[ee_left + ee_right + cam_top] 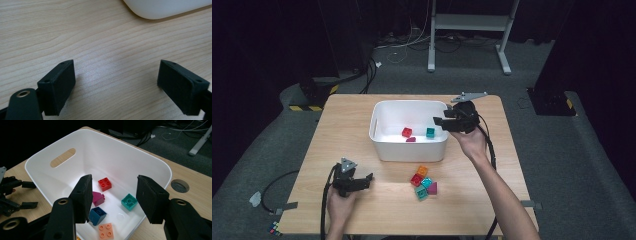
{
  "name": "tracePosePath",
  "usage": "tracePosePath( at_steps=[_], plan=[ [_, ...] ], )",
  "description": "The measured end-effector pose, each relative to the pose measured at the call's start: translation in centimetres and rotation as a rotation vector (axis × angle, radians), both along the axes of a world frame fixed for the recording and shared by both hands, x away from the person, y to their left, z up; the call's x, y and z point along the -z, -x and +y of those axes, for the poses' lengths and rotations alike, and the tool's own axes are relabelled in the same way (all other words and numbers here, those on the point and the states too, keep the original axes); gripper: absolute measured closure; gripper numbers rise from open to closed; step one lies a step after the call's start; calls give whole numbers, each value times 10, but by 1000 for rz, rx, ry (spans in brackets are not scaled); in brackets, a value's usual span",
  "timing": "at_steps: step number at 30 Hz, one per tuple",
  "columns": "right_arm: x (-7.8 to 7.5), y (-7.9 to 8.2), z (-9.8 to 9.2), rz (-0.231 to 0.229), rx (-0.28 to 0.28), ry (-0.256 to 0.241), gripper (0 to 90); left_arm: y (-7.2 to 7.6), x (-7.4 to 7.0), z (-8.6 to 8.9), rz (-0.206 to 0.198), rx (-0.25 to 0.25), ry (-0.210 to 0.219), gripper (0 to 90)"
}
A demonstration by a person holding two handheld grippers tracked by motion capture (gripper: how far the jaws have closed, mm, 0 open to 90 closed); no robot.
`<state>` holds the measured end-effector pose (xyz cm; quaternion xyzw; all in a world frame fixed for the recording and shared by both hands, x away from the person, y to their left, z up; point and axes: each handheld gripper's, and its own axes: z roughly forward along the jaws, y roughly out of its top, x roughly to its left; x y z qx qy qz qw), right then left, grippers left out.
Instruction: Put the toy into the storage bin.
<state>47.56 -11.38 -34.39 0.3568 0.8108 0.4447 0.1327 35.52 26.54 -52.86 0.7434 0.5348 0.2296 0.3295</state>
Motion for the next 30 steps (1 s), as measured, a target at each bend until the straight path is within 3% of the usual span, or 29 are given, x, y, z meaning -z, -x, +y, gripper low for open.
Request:
tracePosePath(
  at_steps=[17,30],
  plan=[
    [5,23,-19,-25,-17,-38,465,0,0,0,0,0,-1,149],
    [11,51,-32,-46,-41,-59,463,0,0,0,0,0,-1,148]
  ],
)
